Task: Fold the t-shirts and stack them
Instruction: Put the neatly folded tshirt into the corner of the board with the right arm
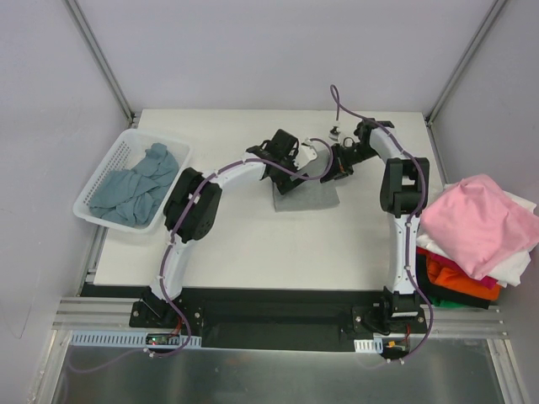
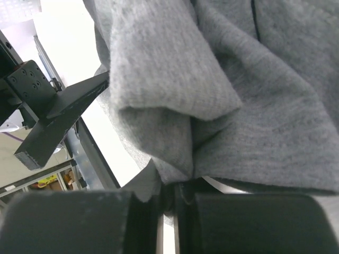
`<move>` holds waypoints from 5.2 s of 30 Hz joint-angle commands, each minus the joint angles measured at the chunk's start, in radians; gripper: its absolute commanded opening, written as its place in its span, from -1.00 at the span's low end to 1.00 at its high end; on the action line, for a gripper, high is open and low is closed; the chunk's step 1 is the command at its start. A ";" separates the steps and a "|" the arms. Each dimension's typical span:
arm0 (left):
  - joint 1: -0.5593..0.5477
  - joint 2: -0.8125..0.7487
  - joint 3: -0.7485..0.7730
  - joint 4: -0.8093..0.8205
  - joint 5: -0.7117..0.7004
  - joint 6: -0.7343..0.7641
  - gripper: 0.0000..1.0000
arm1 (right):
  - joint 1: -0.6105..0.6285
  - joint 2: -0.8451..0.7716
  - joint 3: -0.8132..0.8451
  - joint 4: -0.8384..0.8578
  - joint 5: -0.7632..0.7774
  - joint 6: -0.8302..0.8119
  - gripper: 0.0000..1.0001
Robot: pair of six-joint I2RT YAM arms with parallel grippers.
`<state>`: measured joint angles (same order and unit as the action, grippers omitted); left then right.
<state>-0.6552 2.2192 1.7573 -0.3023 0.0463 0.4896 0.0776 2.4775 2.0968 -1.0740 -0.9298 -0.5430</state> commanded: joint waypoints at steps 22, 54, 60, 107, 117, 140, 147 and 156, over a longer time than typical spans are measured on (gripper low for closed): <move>0.012 -0.294 -0.067 -0.035 -0.125 0.049 0.99 | 0.013 -0.485 -0.221 0.022 0.385 -0.011 -0.98; 0.037 -0.355 -0.200 0.002 -0.111 0.044 0.99 | -0.076 -0.640 -0.150 -0.112 0.480 0.009 -0.99; 0.039 -0.354 -0.237 0.018 -0.102 0.038 0.99 | -0.122 -0.692 -0.022 -0.208 0.526 0.011 -0.99; 0.039 -0.412 -0.403 0.057 -0.089 0.032 0.99 | -1.285 -1.246 -0.396 -0.339 0.322 -0.564 -0.99; 0.040 -0.406 -0.410 0.057 -0.085 0.029 0.99 | -1.297 -1.215 -0.474 -0.172 0.410 -0.509 -0.22; 0.039 -0.461 -0.407 0.075 -0.100 0.015 0.99 | -1.075 -1.379 -0.451 -0.142 0.410 -0.371 0.86; 0.039 -0.457 -0.423 0.075 -0.106 0.020 0.99 | -1.064 -1.304 -0.578 -0.008 0.460 -0.370 0.86; 0.039 -0.493 -0.452 0.074 -0.108 0.020 0.99 | -1.058 -1.175 -0.748 0.109 0.537 -0.420 0.87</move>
<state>-0.6201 1.7969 1.3212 -0.2405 -0.0612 0.5137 -0.9863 1.2869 1.4082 -1.0313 -0.4320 -0.9325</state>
